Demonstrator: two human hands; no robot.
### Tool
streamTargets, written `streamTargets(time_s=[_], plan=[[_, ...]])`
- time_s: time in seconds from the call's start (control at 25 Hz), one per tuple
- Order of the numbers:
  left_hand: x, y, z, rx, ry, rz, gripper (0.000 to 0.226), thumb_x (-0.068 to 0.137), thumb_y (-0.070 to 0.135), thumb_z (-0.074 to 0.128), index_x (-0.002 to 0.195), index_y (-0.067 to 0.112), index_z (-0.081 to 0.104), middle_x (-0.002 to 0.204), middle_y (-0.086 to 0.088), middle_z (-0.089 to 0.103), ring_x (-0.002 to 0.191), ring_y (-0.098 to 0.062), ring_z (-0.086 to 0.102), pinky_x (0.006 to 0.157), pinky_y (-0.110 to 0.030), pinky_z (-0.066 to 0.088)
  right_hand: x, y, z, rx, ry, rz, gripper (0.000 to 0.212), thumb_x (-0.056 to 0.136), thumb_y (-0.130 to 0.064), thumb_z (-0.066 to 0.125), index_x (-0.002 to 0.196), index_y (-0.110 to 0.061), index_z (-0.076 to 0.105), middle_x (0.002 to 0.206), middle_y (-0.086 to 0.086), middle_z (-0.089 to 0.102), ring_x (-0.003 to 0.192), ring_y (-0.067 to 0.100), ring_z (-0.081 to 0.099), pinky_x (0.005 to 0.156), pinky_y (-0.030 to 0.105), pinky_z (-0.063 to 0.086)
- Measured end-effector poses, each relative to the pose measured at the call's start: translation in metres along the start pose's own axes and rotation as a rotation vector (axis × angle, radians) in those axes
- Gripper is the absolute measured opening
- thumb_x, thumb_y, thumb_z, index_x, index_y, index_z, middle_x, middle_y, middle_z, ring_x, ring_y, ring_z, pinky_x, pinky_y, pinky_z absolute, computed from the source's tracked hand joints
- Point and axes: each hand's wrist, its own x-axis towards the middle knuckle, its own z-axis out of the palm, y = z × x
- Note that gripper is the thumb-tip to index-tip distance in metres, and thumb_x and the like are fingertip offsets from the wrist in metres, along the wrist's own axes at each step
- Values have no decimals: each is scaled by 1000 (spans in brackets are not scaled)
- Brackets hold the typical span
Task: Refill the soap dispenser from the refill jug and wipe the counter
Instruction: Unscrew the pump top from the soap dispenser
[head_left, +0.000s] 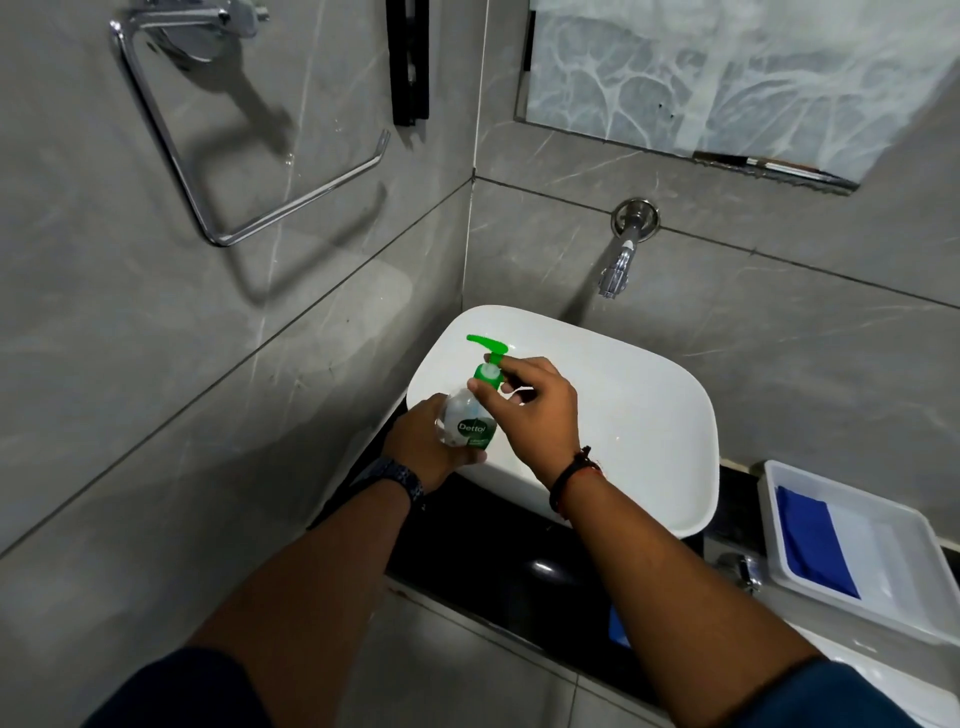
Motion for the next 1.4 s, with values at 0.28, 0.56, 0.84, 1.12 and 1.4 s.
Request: streamTargets(time_s=[0.28, 0.56, 0.84, 1.12, 1.4], plan=[[2, -9, 3, 47, 27, -41, 59, 55, 34, 87, 104, 22, 55, 102, 0, 68, 89, -21, 63, 79, -33, 53, 5, 1, 7, -25, -28, 29, 27, 68, -24, 84, 88, -11, 71, 88, 5, 66, 74, 16, 59, 70, 31, 53], [3, -13, 4, -87, 87, 9, 53, 59, 34, 85, 104, 29, 57, 101, 3, 68, 88, -19, 64, 72, -31, 54, 4, 5, 14, 36, -104, 80, 23, 75, -8, 76, 98, -9, 73, 92, 9, 74, 80, 19, 67, 83, 44, 56], [7, -19, 0, -44, 111, 16, 49, 59, 36, 84, 100, 28, 58, 95, 1, 67, 85, -23, 63, 75, -31, 52, 21, -18, 12, 319, 30, 84, 35, 77, 3, 72, 109, -11, 67, 98, 13, 71, 86, 22, 65, 84, 37, 56], [2, -18, -18, -133, 229, 42, 52, 55, 21, 88, 90, 31, 51, 83, 6, 63, 72, -18, 59, 65, -24, 46, 47, -66, -4, 577, 203, -53, 41, 82, 3, 67, 122, -4, 61, 104, 10, 69, 85, 4, 63, 84, 21, 55], [-8, -32, -41, -167, 341, -41, 50, 54, 20, 88, 89, 31, 55, 77, 6, 64, 68, -16, 60, 57, -20, 46, 32, -58, 0, 268, 115, -117, 40, 79, -10, 74, 117, -4, 65, 105, 9, 72, 89, 10, 67, 85, 25, 54]])
